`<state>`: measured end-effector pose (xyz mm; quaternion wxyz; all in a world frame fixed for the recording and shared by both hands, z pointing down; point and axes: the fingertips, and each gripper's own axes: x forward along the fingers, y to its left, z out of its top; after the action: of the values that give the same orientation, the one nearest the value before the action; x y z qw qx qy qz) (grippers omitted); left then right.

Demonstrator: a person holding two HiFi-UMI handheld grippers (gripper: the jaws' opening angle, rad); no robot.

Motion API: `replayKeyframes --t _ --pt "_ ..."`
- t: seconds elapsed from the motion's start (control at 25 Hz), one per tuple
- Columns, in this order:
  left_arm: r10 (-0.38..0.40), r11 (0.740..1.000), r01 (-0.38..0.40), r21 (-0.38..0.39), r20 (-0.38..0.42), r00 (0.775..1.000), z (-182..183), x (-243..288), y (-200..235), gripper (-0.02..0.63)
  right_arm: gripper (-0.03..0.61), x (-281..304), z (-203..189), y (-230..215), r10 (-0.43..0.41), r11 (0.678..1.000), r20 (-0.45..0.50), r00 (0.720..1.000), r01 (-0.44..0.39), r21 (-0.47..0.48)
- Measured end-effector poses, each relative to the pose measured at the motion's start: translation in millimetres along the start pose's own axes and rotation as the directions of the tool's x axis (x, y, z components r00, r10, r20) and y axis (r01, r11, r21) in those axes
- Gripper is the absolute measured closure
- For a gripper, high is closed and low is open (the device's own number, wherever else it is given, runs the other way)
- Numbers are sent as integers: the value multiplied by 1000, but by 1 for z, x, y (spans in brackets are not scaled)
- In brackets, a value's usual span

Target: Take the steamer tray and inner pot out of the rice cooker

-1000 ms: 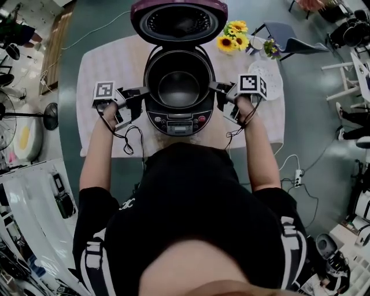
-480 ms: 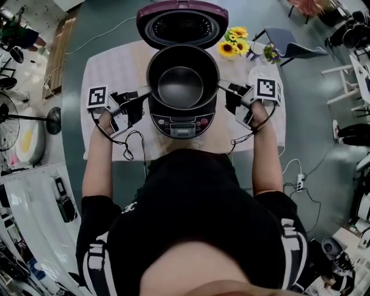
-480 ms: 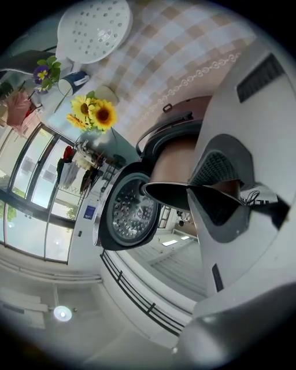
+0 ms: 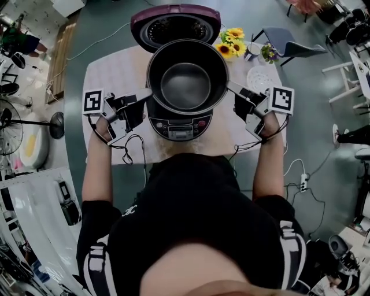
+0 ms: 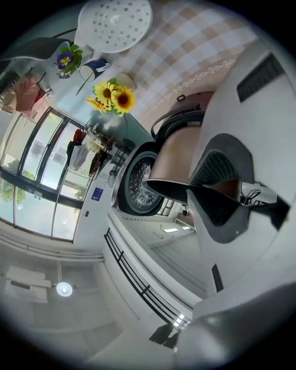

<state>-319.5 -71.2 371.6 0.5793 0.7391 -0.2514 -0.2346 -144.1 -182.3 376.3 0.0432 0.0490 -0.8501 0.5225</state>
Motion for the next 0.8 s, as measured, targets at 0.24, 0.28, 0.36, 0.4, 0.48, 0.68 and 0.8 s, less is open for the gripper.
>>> replayKeyframes --t 0.24,0.28,0.36,0.4,0.48,0.68,0.8 --pt "-30 1000 30 -1 -69 997 -11 26 -15 600 560 -36 5 10 4 1000 82 997 -3 -5" --pt "-37 999 36 -5 -85 996 -13 33 -16 600 560 -44 5 9 0 1000 98 995 0 -4" --pt "-48 999 47 -8 -115 992 -17 47 -18 600 560 -60 5 7 -12 1000 126 992 13 -3" --pt "-53 999 53 -8 -130 990 -19 55 -18 600 560 -68 5 5 -20 1000 139 990 21 -1" --pt "-63 998 62 -11 -161 985 -25 71 -20 600 560 -86 4 1 -37 999 165 986 37 7" --pt "-80 997 77 -22 -224 971 -42 106 -17 598 560 -128 0 -10 -69 998 215 974 67 17" --pt "-73 997 69 -25 -255 964 -54 131 -14 600 560 -155 -2 -21 -91 996 240 966 84 38"
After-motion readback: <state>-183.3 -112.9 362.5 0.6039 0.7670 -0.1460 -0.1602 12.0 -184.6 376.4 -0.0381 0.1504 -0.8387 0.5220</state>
